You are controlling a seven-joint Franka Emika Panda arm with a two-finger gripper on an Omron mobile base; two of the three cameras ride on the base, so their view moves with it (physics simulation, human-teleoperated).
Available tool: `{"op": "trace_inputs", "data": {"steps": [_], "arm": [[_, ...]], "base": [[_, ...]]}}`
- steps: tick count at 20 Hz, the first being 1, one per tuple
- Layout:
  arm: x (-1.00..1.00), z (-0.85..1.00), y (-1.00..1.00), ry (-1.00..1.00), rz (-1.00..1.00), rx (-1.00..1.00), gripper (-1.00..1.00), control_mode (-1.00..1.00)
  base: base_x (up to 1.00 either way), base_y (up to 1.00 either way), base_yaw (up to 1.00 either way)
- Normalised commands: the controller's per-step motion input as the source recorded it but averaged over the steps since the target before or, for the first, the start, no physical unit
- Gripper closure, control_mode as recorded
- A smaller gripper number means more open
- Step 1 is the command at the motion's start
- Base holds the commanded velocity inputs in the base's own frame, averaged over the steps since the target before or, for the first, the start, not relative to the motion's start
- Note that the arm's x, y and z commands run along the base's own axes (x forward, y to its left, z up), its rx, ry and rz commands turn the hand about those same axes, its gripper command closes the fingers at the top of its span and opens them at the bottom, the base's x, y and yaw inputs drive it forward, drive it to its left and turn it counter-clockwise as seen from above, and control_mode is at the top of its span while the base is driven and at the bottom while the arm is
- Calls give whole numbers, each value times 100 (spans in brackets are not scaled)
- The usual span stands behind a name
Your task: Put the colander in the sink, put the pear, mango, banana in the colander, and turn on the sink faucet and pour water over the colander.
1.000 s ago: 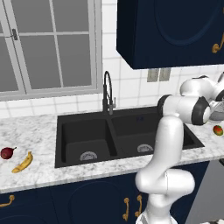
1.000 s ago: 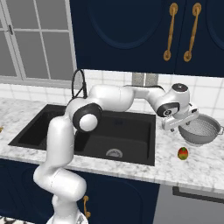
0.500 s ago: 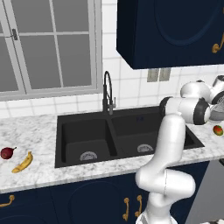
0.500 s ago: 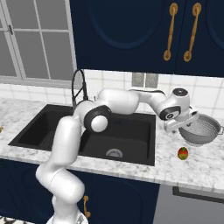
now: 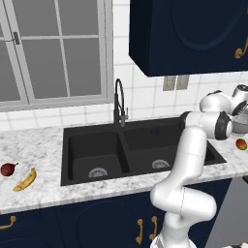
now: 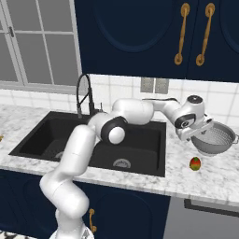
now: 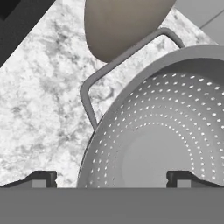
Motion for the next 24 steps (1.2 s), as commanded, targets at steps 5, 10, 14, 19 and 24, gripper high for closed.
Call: {"op": "trace_inputs", "data": {"steps": [5, 10, 14, 19, 24], "arm": [[-15, -61, 6, 2, 0, 0, 100, -100], [-17, -68, 25, 6, 0, 0, 100, -100], [0, -41, 22, 0, 0, 0, 100, -100], [-13, -8, 8, -2, 0, 0, 100, -100], [-54, 21, 9, -29, 0, -7, 100, -100]], "base": [[0, 0, 0], [0, 0, 0], [0, 0, 0], [0, 0, 0], [0, 0, 0]]}}
